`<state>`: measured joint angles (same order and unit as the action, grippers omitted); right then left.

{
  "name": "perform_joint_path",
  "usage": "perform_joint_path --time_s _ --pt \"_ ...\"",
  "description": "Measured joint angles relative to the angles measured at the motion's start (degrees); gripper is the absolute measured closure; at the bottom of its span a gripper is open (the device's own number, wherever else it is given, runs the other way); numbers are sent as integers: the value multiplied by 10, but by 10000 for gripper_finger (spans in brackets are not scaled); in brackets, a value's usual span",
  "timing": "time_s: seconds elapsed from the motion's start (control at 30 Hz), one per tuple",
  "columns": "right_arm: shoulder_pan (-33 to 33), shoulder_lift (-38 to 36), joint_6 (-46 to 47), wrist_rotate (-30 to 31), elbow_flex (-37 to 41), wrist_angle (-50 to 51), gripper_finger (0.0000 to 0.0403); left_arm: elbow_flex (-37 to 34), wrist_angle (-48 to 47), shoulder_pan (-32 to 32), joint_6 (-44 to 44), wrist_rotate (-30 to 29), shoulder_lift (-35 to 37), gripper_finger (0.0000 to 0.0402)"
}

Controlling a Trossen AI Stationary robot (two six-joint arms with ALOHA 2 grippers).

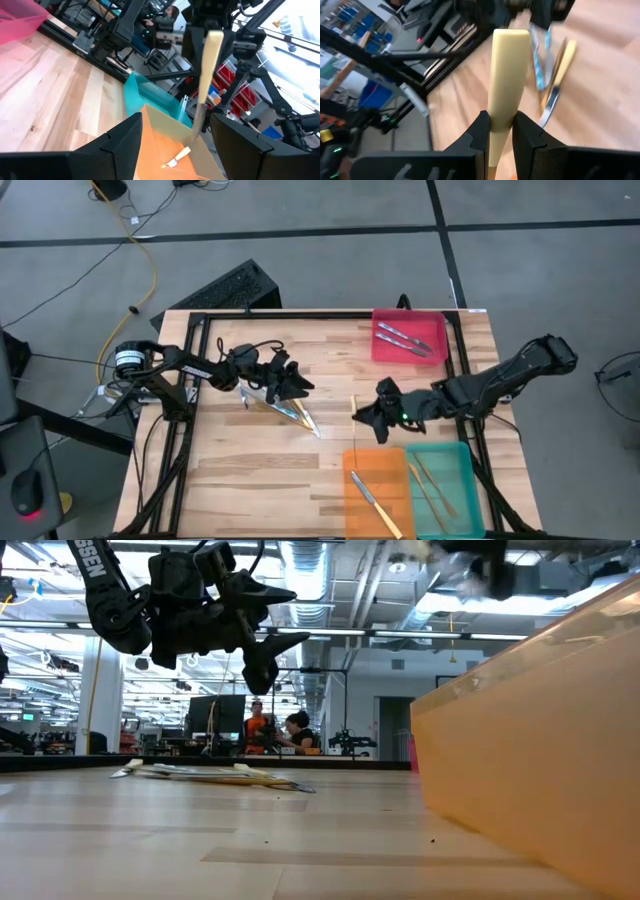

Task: Sort silverware by color (type)
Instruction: Put the yellow knife into the orange bin

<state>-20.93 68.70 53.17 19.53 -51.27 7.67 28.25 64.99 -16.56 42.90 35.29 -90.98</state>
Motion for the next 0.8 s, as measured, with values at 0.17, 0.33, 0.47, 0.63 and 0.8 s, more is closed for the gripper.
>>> perform_joint_path --time_s 0.17,0.33,0.47,0.63,0.8 --pt "-43 0 67 0 0 15 339 0 0 0 6 0 0 184" --pt "-75 14 114 7 0 11 339 0 -1 0 4 -12 0 184" --pt "-93 41 167 2 0 29 339 0 -1 0 3 -16 0 184" --pt "-107 88 226 -32 0 35 339 0 -7 1 -1 -16 0 184" --pt "-118 112 265 -61 -1 44 339 0 -15 1 -3 -26 0 184"
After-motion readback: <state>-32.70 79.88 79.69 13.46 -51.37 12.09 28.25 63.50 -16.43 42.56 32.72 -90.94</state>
